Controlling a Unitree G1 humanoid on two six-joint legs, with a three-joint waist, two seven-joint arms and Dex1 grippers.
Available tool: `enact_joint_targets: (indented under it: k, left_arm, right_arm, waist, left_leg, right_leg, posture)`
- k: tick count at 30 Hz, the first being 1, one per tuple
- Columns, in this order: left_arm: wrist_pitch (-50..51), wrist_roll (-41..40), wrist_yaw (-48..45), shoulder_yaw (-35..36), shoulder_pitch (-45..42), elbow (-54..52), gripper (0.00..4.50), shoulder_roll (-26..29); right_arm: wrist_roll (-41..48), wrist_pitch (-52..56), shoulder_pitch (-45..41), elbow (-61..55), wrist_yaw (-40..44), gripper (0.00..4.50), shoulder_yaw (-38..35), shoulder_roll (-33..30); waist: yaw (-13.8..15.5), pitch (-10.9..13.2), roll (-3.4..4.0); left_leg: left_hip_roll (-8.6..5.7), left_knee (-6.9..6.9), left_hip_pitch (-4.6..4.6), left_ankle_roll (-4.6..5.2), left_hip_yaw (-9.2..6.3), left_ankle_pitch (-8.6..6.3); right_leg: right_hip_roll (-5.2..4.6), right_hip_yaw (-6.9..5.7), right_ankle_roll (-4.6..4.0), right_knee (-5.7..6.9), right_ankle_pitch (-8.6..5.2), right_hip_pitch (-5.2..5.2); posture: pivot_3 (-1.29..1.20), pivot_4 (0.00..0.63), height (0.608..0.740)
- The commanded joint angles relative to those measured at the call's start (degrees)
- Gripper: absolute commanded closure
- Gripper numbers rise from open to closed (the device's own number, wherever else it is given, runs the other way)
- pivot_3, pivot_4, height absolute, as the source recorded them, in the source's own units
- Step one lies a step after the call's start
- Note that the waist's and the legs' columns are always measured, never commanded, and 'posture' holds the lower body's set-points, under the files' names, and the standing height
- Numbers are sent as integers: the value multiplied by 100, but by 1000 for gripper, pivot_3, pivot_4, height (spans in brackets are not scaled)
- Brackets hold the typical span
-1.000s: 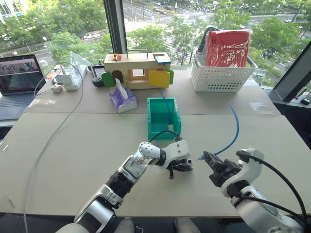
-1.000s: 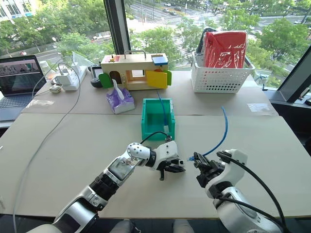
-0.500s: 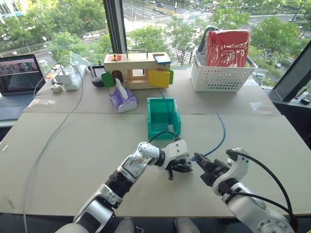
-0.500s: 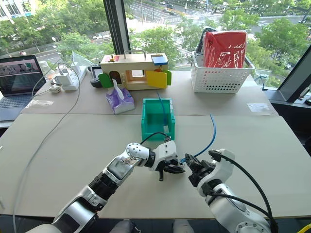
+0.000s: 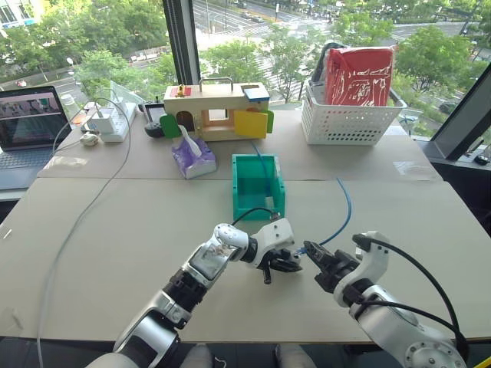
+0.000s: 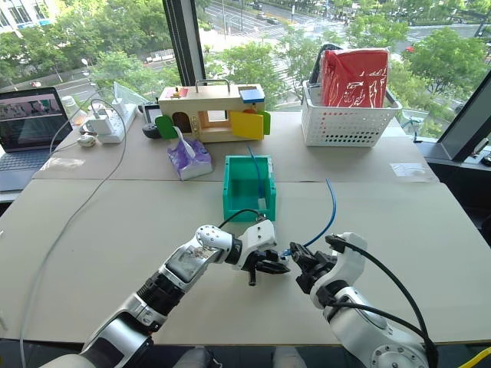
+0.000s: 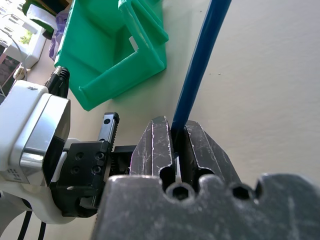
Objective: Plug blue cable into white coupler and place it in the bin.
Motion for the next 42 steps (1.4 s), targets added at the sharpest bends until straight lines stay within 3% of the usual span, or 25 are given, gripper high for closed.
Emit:
enact_joint_targets:
  k: [1, 42]
  left_arm:
    - [-14, -146, -33, 21, -5, -257, 3834, -51]
    - [-37, -328, 216, 46, 40, -296, 3834, -209]
  right_arm:
    - [47, 206, 19, -16, 55, 4500, 84, -69]
    - [12, 725, -340, -299, -241, 4500, -79, -739]
  waist:
    - [0, 0, 0]
    - [11, 0, -1]
  left_leg:
    - [0, 0, 0, 0, 0, 0]
    - [-1, 0, -2, 0, 0, 0]
  right_leg:
    - [0, 0, 0, 0, 0, 0]
    - [-1, 0, 0, -2, 0, -1]
  posture:
    - [0, 150, 740]
    - [0, 150, 740]
